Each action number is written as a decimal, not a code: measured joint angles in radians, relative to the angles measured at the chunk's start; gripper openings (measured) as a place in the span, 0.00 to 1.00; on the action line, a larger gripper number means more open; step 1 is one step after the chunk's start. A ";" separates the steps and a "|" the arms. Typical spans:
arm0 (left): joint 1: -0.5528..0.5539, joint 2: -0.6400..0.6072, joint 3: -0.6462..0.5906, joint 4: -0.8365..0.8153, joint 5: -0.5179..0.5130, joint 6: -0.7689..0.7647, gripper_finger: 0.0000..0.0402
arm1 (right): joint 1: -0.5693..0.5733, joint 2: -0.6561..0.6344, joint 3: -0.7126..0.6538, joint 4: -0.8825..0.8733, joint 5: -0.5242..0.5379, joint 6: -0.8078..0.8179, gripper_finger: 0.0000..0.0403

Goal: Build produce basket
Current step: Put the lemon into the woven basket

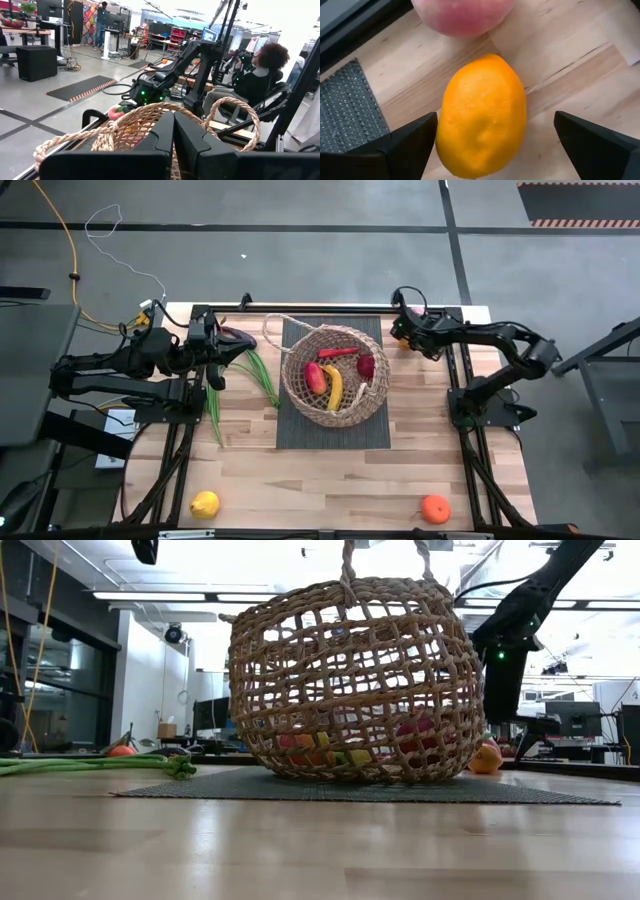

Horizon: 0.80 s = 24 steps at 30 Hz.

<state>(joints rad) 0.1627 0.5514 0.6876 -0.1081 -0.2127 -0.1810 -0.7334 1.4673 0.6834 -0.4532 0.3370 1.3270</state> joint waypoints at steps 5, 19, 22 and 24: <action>0.000 0.000 0.000 0.000 0.000 -0.001 0.00 | 0.000 0.023 0.000 0.004 0.005 -0.004 0.95; 0.000 -0.001 0.000 -0.018 -0.005 0.000 0.00 | -0.035 0.020 0.000 0.004 -0.039 -0.152 0.64; 0.000 -0.001 0.000 -0.032 -0.005 -0.002 0.00 | -0.035 -0.012 0.000 0.002 -0.075 -0.223 0.57; 0.000 0.000 0.000 -0.027 -0.005 -0.002 0.00 | -0.032 -0.059 0.000 -0.002 -0.093 -0.293 0.55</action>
<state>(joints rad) 0.1630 0.5514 0.6880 -0.1355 -0.2180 -0.1833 -0.7654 1.4083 0.6834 -0.4552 0.2441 1.0341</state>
